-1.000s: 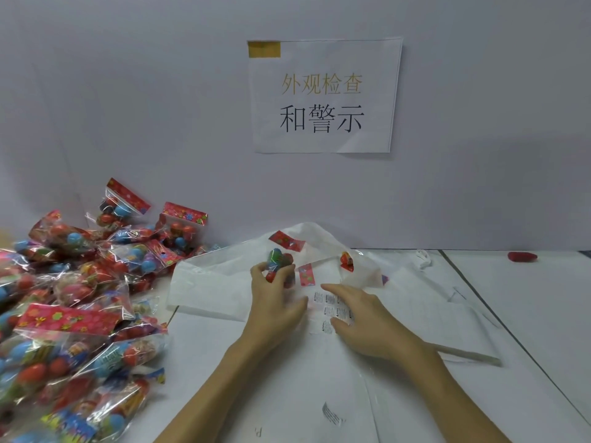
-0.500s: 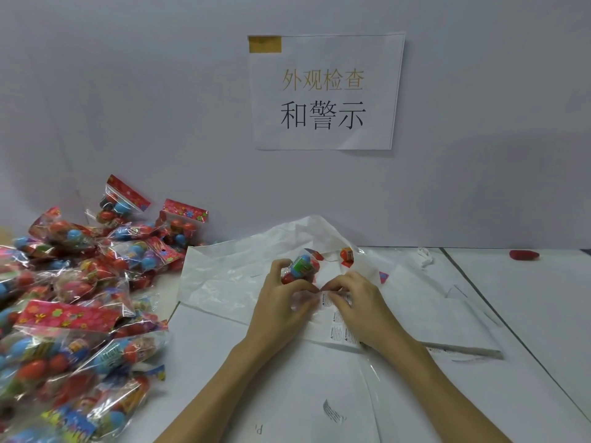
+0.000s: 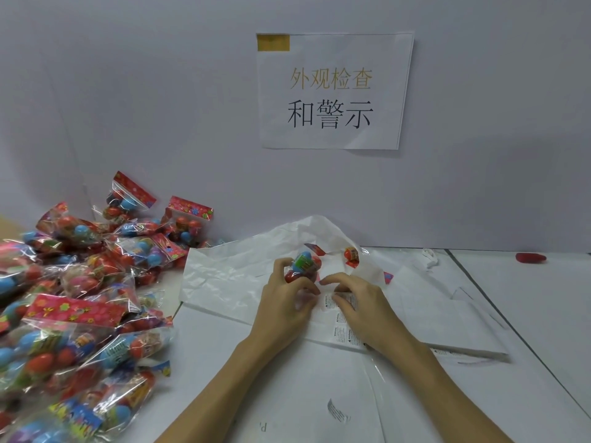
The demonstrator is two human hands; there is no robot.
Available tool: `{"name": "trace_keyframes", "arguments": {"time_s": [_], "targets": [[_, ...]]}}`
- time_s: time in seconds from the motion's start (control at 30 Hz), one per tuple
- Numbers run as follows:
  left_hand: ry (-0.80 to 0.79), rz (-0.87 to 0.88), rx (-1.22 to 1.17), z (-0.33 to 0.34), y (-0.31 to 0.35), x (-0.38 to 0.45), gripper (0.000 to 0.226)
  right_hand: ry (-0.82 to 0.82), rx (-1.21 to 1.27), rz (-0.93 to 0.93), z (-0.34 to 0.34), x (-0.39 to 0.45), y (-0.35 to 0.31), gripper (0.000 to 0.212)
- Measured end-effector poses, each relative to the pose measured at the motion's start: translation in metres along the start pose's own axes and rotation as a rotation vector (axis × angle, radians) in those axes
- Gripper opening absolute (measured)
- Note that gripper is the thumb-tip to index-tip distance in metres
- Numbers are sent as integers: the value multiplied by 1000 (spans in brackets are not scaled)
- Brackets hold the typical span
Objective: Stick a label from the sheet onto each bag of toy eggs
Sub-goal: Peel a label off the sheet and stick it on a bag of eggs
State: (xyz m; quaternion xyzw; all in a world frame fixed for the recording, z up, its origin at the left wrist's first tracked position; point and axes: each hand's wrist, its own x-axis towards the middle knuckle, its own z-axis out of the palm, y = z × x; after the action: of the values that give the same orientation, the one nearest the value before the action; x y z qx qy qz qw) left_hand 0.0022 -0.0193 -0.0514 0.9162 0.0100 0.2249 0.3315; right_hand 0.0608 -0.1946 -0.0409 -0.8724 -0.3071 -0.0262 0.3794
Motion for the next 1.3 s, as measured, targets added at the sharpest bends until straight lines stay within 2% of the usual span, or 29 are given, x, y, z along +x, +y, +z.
{"name": "trace_keyframes", "arguments": {"time_s": [0.2, 0.27, 0.4, 0.5, 0.57, 0.63, 0.7, 0.77, 0.87, 1.0, 1.2, 1.3], "targets": [[-3, -20, 1, 2, -6, 1, 15, 70, -4, -91, -1, 1, 4, 13], [15, -61, -62, 1, -5, 2, 18, 159, 38, -104, -2, 2, 2, 14], [228, -146, -272, -9, 0, 8, 19, 368, 382, -45, -16, 2, -8, 14], [291, -218, -630, -21, 8, 11, 29, 345, 745, 102, -24, -2, -17, 12], [233, -281, -879, -23, 15, 10, 46, 298, 905, 172, -23, -4, -20, 12], [186, -313, -939, -21, 19, 8, 75, 279, 1005, 188, -21, -6, -25, 20], [148, -319, -1017, -18, 20, 7, 97, 306, 976, 160, -19, -6, -28, 28], [113, -348, -1094, -15, 22, 7, 105, 335, 844, 102, -18, -6, -29, 31], [102, -389, -1106, -12, 24, 8, 87, 357, 708, 42, -14, -6, -29, 34], [102, -383, -1115, -10, 22, 7, 60, 357, 656, 7, -11, -6, -30, 35], [96, -358, -1082, -8, 20, 8, 37, 343, 649, 11, -9, -6, -28, 31], [82, -355, -1087, -7, 20, 8, 33, 349, 614, 26, -9, -5, -27, 28]]}}
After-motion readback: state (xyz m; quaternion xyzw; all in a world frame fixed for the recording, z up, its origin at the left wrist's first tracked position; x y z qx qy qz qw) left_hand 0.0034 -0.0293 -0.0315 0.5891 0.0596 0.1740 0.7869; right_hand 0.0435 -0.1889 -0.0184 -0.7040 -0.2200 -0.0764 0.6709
